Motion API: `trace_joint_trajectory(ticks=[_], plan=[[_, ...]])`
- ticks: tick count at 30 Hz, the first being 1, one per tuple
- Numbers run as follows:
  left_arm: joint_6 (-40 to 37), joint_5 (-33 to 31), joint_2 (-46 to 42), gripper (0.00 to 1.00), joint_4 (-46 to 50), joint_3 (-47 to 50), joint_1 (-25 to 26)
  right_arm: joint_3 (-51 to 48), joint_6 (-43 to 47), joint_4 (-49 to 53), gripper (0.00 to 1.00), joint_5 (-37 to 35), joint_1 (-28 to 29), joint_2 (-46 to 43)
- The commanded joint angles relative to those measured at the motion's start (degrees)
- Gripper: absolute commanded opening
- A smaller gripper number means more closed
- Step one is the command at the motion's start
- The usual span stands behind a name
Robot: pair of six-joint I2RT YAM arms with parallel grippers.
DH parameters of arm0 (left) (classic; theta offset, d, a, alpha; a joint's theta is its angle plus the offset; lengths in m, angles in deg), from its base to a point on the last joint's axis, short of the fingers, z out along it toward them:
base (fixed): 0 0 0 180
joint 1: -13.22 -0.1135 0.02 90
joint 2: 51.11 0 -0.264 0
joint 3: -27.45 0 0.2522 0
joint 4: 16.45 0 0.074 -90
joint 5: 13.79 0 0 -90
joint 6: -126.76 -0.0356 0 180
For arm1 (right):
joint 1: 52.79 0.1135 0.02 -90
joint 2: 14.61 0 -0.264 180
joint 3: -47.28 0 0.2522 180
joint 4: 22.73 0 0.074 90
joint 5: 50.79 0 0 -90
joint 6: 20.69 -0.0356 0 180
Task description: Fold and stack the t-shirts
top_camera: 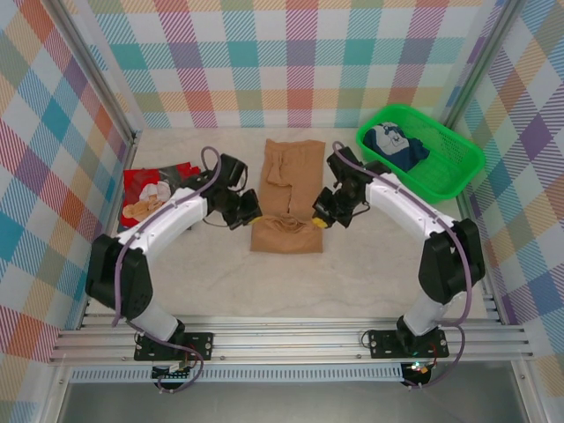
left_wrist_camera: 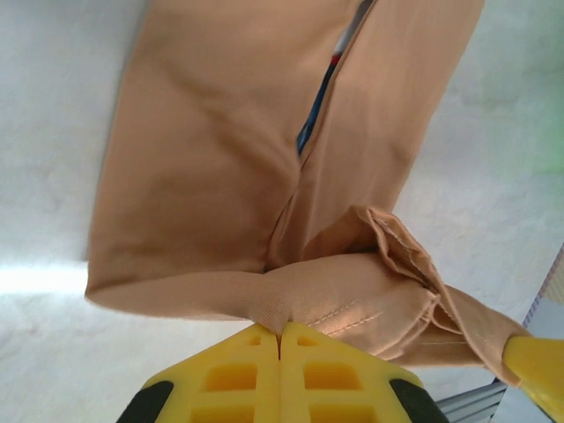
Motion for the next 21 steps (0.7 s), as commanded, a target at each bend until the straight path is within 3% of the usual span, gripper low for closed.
trace_joint_trajectory(ticks=[1, 11, 12, 13, 16, 18, 21], plan=[[-2.08, 0.13, 4.20, 0.00, -0.85, -5.18, -2.67, 5.03, 3.20, 2.14, 0.00, 0.59, -1.72, 3.68], [-3.60, 0.29, 23.31, 0.00, -1.82, -20.60, -7.92, 20.77, 6.57, 2.60, 0.00, 0.86, -7.58, 22.18], [-3.50, 0.71, 25.06, 0.06, -2.03, -21.89, -8.15, 21.97, 6.74, 2.65, 0.00, 1.22, -8.09, 24.02], [-3.62, 1.24, 27.05, 0.20, -1.16, -23.68, -8.31, 23.36, 7.02, 3.31, 0.06, 1.36, -8.48, 25.80], [-4.91, -0.82, 29.25, 0.47, 1.59, -27.43, -8.42, 25.28, 8.90, 1.92, 0.55, -1.00, -8.73, 26.71], [-4.96, -1.59, 26.41, 0.53, -0.04, -26.37, -8.42, 25.36, 9.80, 1.42, 0.61, -2.63, -8.84, 25.41], [-5.42, -2.45, 21.97, 0.53, 0.74, -24.33, -8.42, 22.42, 10.44, 1.26, 0.62, -6.07, -9.07, 20.78]])
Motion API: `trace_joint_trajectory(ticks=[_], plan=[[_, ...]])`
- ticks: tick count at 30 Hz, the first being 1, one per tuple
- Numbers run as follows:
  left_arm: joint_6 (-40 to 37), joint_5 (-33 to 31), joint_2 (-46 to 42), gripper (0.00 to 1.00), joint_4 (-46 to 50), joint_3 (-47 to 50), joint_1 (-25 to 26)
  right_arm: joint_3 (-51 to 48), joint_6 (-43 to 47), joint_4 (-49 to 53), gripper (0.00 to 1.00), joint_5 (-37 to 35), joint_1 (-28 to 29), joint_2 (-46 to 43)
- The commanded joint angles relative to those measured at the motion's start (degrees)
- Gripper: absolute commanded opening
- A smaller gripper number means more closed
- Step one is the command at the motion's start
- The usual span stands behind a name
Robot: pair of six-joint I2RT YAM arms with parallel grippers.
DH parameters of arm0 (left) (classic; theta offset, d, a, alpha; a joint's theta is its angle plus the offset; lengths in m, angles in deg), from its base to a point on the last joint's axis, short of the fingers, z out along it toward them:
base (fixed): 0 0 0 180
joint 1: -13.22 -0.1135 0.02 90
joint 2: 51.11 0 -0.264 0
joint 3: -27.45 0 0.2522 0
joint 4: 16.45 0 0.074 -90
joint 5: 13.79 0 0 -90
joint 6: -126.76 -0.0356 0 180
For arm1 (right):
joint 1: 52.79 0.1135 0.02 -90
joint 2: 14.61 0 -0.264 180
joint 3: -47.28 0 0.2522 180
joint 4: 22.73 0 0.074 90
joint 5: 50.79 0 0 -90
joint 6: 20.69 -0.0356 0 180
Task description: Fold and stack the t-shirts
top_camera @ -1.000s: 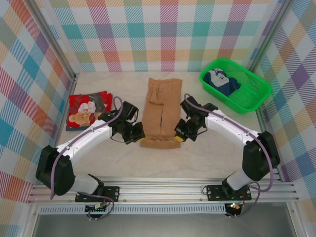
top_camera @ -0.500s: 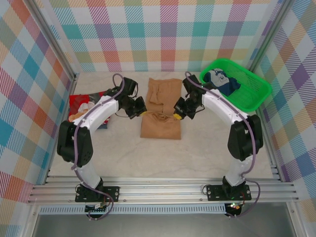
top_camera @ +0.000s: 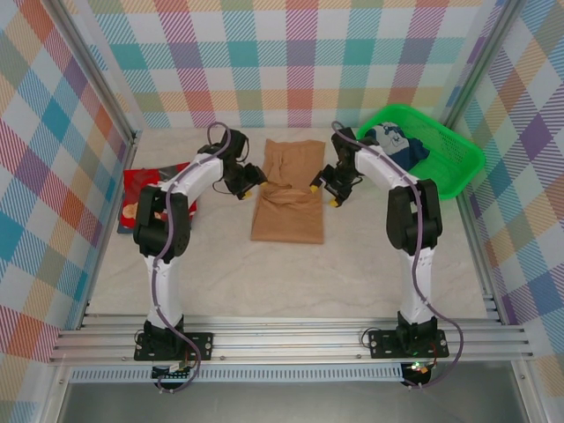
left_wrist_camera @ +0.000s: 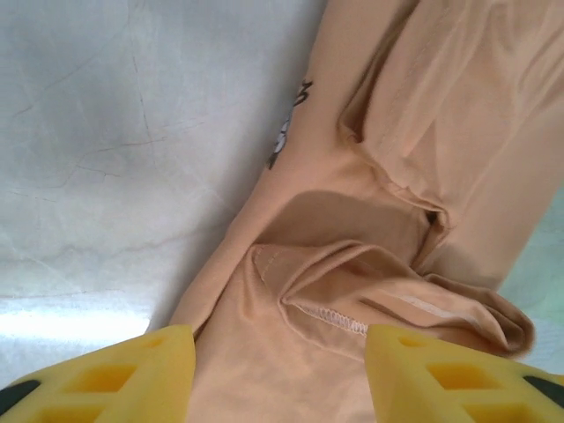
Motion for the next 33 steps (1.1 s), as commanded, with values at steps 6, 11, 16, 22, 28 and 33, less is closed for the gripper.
trace_joint_trajectory(ticks=[6, 11, 16, 22, 28, 33], plan=[[0.53, -0.30, -17.69, 0.44, -1.89, 19.08, -0.22, -19.87, 1.06, -5.90, 0.49, -3.18, 1.72, -17.60], [2.02, 7.16, -16.21, 0.21, -8.91, 23.41, 1.00, -28.77, -0.10, -14.69, 0.22, 0.88, 3.16, -19.86], [1.77, 6.06, -7.52, 0.09, -6.85, 15.85, 3.73, -20.46, 0.90, -15.00, 0.07, 3.47, 4.11, -10.90], [0.70, 4.75, 1.74, 0.06, -3.35, 6.15, 3.65, -10.09, 0.28, -12.27, 0.05, 3.80, 4.24, -0.89], [0.47, 3.35, 8.73, 0.06, 0.22, -4.96, 2.38, -2.11, -0.13, -10.41, 0.05, 2.82, 3.14, 5.21], [0.69, 1.98, 12.64, 0.07, 1.51, -10.53, 0.69, 2.32, -0.33, -9.39, 0.05, 1.93, 1.73, 8.22]])
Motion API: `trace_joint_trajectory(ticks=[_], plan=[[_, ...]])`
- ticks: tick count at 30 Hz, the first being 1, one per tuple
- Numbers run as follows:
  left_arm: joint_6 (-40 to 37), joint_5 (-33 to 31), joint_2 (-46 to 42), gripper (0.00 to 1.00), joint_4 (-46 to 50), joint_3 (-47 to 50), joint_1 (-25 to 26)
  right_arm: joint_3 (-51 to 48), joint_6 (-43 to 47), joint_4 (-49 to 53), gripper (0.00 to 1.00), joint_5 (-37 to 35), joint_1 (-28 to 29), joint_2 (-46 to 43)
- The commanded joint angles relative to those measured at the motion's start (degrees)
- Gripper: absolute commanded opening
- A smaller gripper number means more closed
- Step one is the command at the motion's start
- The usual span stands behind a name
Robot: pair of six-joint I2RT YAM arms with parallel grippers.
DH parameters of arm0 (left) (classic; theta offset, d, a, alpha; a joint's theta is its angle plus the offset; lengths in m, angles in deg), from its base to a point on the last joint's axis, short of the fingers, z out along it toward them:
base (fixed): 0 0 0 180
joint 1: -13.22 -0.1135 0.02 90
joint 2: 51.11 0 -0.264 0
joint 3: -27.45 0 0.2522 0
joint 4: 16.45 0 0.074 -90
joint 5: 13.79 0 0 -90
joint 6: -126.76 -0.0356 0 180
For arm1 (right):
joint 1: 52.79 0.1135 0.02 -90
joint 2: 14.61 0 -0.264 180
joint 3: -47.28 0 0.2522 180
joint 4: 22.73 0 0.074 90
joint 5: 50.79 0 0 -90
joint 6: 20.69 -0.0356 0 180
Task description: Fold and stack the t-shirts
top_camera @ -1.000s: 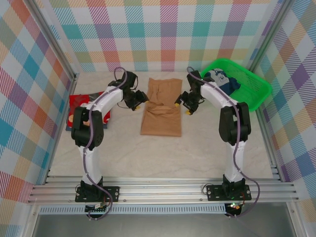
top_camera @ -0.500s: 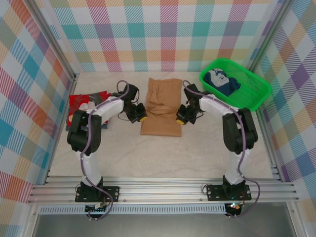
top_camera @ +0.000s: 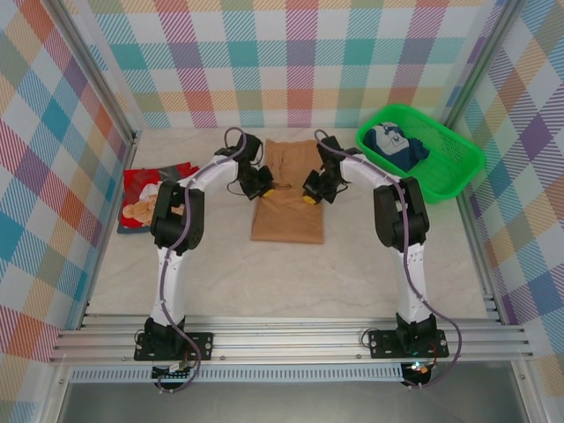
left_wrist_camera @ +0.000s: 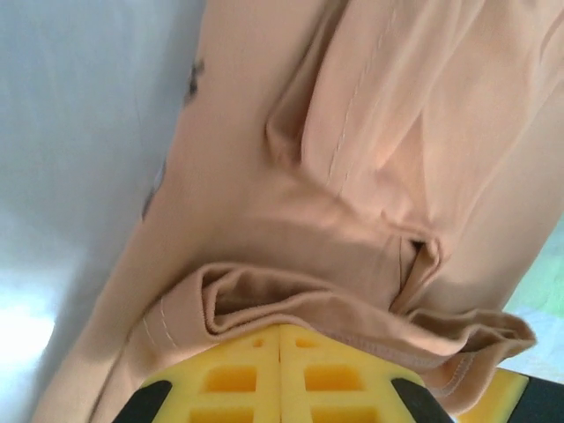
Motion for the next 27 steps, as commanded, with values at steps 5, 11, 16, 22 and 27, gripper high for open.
trace_joint_trajectory(ticks=[5, 11, 16, 22, 27], plan=[[-2.77, -2.86, -0.82, 0.07, 5.60, -3.57, -2.02, 3.94, 1.85, 2.81, 0.11, -0.89, -1.61, -0.10], [-3.58, -4.08, -18.43, 0.36, 0.58, 18.68, -1.65, -14.90, 1.92, -2.22, 0.38, -0.65, -1.59, -16.10], [-7.12, 1.94, -27.29, 0.55, -3.92, 36.28, 0.27, -33.09, 2.26, -7.06, 0.53, 4.89, 0.00, -25.23], [-9.33, 7.09, -24.46, 0.55, -5.40, 40.65, 1.21, -42.05, -1.06, -13.76, 0.52, 8.67, 2.10, -26.33], [-9.55, 6.10, -21.98, 0.53, -5.82, 39.91, 2.02, -42.46, -1.92, -15.85, 0.48, 8.26, 2.28, -23.67]])
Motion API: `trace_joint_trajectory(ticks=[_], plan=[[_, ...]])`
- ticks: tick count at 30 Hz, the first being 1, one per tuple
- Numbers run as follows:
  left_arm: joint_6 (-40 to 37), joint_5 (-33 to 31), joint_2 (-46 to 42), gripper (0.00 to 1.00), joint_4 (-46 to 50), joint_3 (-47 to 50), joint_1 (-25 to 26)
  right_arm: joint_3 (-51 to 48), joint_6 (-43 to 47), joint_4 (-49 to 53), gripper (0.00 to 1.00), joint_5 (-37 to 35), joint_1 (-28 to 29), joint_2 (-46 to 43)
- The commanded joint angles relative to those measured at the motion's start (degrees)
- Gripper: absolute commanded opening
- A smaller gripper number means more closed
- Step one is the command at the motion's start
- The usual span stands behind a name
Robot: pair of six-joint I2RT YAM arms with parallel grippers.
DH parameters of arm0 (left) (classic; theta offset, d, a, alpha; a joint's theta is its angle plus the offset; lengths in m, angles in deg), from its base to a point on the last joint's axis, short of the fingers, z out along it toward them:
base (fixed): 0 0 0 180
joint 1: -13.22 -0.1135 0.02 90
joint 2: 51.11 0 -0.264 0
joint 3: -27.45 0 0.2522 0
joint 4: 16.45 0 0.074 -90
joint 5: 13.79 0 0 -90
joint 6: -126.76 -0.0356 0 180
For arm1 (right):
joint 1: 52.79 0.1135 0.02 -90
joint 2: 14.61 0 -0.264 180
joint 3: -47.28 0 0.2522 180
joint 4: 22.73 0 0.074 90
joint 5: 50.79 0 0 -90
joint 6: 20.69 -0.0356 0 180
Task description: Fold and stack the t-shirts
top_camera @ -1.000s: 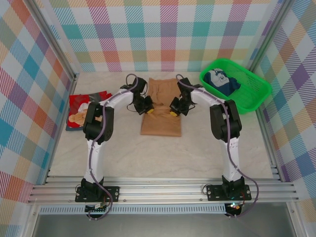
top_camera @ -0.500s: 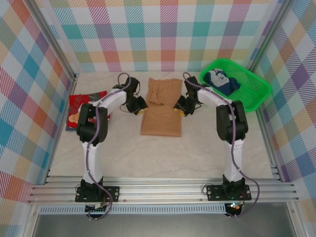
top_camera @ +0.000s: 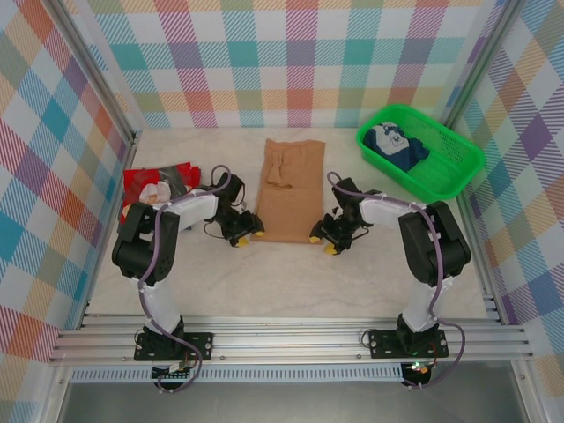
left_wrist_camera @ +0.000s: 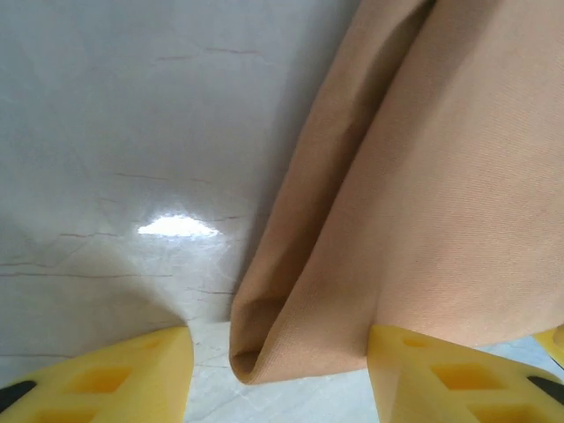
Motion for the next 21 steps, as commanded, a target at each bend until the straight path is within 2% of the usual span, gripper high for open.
trace_joint_trajectory(ticks=[1, 9, 12, 18, 21], plan=[[-2.06, 0.98, 2.70, 0.52, -1.95, -0.55, 1.09, 1.39, -0.74, -3.52, 0.46, 0.80, -0.10, 2.60], [-2.29, -1.11, 5.27, 0.31, -2.88, -3.86, 1.31, 5.41, 1.89, -1.94, 0.38, -2.68, -0.19, 4.46], [-1.87, -0.66, 5.74, 0.25, -3.48, -4.85, 1.46, 7.47, 1.92, -2.41, 0.28, -2.29, -0.17, 6.24], [-0.67, -0.54, 5.96, 0.23, -2.33, -8.59, 1.97, 11.57, 2.08, -1.33, 0.11, -2.25, 0.33, 7.43], [-0.23, -0.76, 5.49, 0.17, -2.26, -9.71, 2.19, 11.37, 2.02, -0.56, 0.04, -2.04, 0.34, 6.90]])
